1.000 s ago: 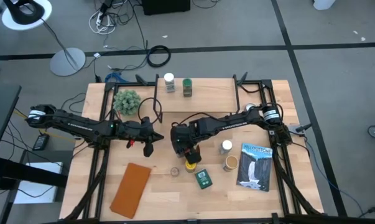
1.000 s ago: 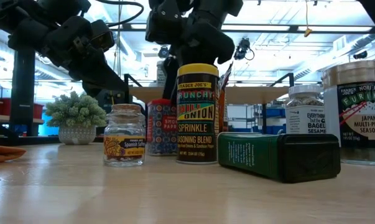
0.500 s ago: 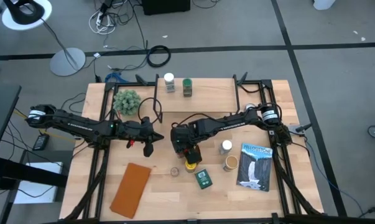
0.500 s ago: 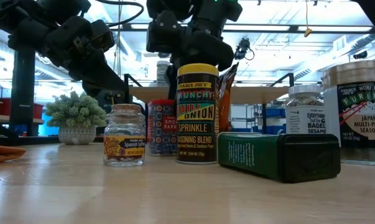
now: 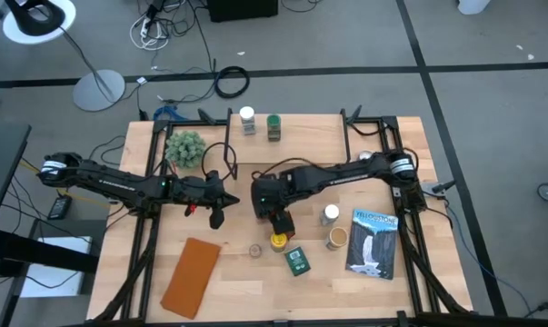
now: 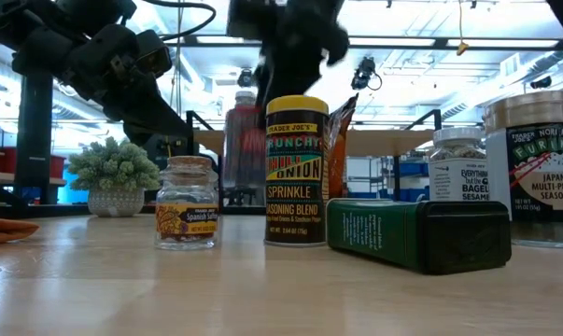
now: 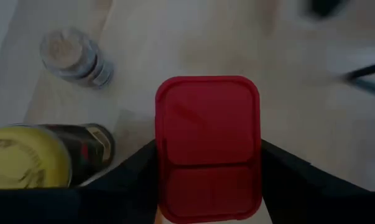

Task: Shelf spices
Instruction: Put the red seasoning can on the shelf

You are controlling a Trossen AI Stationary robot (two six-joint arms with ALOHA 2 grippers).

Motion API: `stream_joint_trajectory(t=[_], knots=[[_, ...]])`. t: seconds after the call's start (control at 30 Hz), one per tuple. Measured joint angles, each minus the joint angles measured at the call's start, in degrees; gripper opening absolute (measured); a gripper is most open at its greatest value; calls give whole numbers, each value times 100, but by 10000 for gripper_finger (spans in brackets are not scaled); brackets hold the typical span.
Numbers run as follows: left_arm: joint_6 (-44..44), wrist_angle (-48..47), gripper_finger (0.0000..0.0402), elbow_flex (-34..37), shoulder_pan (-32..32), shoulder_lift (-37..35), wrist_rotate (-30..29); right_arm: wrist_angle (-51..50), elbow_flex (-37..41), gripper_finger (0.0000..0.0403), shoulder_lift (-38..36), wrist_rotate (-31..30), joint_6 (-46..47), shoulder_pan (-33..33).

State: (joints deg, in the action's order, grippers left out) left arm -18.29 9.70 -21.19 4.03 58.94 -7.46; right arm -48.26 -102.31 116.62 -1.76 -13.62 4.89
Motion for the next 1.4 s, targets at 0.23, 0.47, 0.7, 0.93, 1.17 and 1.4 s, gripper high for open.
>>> stream_joint_trajectory(t=[0.23,0.47,0.7,0.93,1.17,1.4], knots=[[1,6,5,0,0,0,-2,-865,-406,217,-873,-190,-3,-225],[1,21,5,-2,0,0,-11,-1679,-414,217,-1898,-486,-75,-904],[1,25,5,-2,0,0,-11,-1975,-414,217,-2261,-509,-705,-2141],[1,24,5,-1,0,0,-9,-2423,-414,217,-2037,-407,-1367,-3358],[1,47,5,-1,0,0,-27,-2529,-414,217,-2031,709,-1455,-4411],[1,335,5,-2,0,2,-125,-2653,-165,217,-2035,1047,-1634,-4944]])
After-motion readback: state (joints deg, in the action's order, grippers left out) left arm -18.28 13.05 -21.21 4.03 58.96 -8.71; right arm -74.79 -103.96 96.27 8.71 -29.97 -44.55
